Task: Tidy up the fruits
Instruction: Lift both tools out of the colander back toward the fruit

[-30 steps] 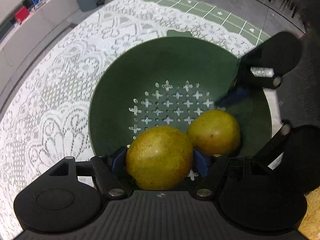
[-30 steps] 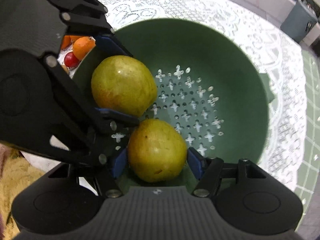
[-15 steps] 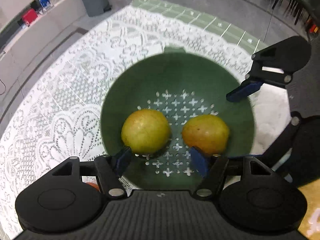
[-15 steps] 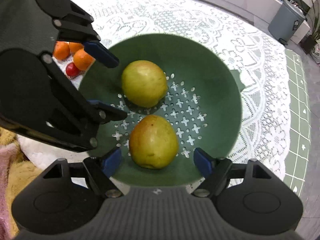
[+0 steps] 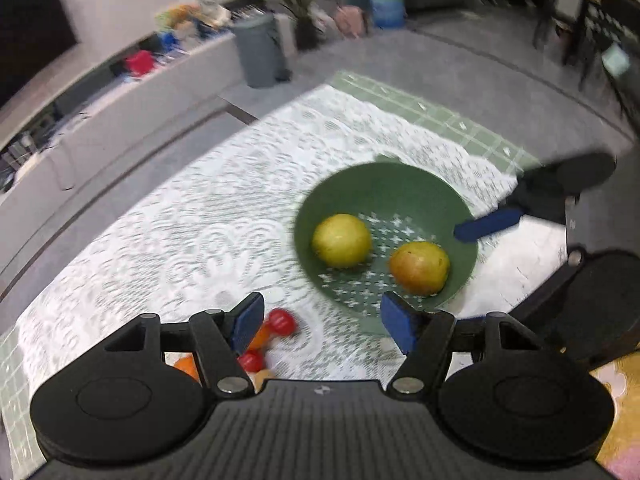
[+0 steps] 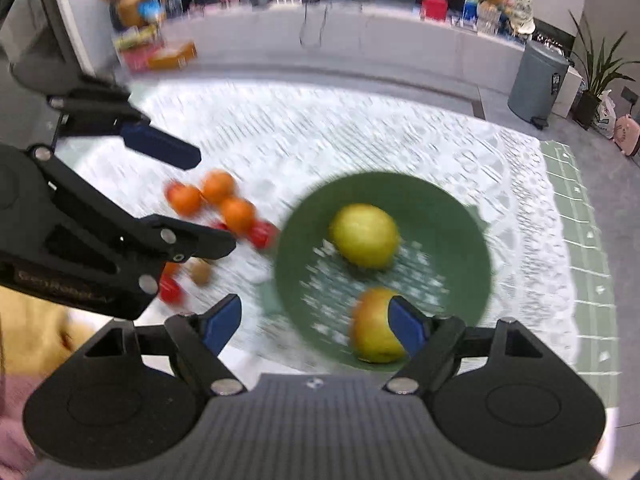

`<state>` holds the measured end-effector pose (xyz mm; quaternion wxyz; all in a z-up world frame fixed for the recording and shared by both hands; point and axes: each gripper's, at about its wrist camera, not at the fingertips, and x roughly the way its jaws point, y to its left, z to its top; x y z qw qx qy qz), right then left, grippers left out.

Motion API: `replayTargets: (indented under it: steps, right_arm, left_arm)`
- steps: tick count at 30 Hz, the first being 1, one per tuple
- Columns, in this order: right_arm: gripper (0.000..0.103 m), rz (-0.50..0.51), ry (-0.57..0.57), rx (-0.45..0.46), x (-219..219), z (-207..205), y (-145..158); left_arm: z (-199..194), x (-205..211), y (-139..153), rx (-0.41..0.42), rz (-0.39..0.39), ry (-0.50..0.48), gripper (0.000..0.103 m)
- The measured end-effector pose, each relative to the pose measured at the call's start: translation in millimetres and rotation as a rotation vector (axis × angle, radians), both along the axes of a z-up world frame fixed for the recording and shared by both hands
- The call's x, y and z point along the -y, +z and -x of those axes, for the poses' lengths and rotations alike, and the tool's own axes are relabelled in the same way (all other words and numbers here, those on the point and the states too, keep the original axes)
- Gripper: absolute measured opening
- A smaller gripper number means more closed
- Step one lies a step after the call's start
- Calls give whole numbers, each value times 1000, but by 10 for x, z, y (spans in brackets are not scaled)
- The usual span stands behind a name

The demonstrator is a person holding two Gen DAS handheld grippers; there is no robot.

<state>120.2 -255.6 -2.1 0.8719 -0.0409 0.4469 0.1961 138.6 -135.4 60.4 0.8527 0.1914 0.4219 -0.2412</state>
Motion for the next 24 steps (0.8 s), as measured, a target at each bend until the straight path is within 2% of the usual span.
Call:
replayTargets:
  steps: [3,9,12,15,18,21,23,24]
  right_arm:
    - [77,-69,-48,38,-159,140,-33]
    - [77,-108,-71,193,-663,455,-237]
    - [78,-123,-83,236,-851,528,-372]
    - [78,-151,-123,251,-981,559,-518]
    - [78,-187,-157,208,-1047,523,-699]
    - [76,-181,-151,154,-1101,490,-816]
    - [68,-161,-127,148,-1163,480,-850]
    - [68,-151,-115,151,-1177,484,-856]
  left_arm:
    - [144,-271,57,52,49,84,79]
    - [420,-819,55,151,188,216,79]
    - [458,-1053,-53,119,248,246,79]
    - [489,-1213,-230,74,266,289,73]
    - [572,-1295,-402,45,265,316,69]
    - [615,-1394,-565,19,277,343,63]
    - [590,-1451,-675,-12,310,357,60]
    - [587,-1480,-739,-25,331,358,60]
